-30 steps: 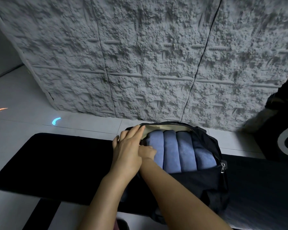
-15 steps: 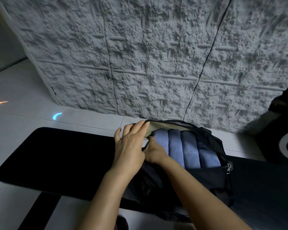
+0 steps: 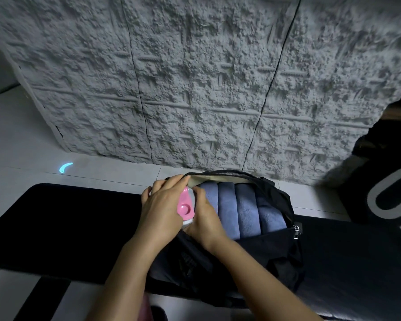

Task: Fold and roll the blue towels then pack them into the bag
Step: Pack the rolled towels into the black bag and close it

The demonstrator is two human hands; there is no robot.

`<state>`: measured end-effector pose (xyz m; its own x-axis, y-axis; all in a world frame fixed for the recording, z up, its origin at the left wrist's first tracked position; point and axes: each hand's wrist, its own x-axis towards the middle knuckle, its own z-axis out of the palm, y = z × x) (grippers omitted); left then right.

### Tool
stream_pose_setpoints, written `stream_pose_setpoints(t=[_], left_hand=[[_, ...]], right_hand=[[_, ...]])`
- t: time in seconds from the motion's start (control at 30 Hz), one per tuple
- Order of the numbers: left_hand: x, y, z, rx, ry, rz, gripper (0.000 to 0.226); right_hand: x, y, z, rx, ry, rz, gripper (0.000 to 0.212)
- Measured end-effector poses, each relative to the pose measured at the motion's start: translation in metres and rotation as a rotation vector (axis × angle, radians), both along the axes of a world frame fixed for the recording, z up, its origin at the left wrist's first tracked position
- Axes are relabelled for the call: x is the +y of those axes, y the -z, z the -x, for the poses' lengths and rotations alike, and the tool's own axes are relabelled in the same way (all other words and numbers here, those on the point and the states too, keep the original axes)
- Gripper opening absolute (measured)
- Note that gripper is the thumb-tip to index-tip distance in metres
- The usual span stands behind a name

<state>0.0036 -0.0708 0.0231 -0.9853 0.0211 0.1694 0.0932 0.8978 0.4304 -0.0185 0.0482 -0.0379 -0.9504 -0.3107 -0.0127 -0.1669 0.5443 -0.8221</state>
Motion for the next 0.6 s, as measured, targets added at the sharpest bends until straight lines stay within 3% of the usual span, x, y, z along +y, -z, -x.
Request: stream_pose_setpoints(t=[0.07, 0.13, 0.23, 0.3, 0.43, 0.5, 0.6], left_hand=[[0.0, 0.001, 0.0, 0.03, 0.002, 0.003, 0.086], [-0.001, 0.004, 0.001, 0.073, 0.005, -0.007, 0.084], [-0.003, 0.008, 0.004, 0.133, 0.089, -0.058, 0.08], [-0.005, 0.01, 0.008, 0.159, 0.196, -0.157, 0.066], [-0.012, 0.019, 0.009, 0.165, 0.322, -0.23, 0.023], [-0.016, 0.026, 0.01, 0.147, 0.323, -0.247, 0.023], [-0.021, 0.031, 0.009, 0.127, 0.328, -0.269, 0.039]], right_hand=[[-0.015, -0.004, -0.005, -0.011, 0.163, 0.09, 0.018], [-0.025, -0.008, -0.003, -0.079, 0.223, 0.029, 0.047], [-0.017, -0.011, -0.002, 0.016, 0.115, -0.178, 0.063], [-0.001, -0.008, -0.005, 0.019, 0.084, -0.25, 0.075], [0.044, -0.011, -0.016, -0.151, -0.057, -0.241, 0.045], [0.062, -0.022, -0.022, -0.294, -0.233, -0.094, 0.035], [0.078, -0.038, -0.02, -0.213, -0.38, -0.027, 0.034]])
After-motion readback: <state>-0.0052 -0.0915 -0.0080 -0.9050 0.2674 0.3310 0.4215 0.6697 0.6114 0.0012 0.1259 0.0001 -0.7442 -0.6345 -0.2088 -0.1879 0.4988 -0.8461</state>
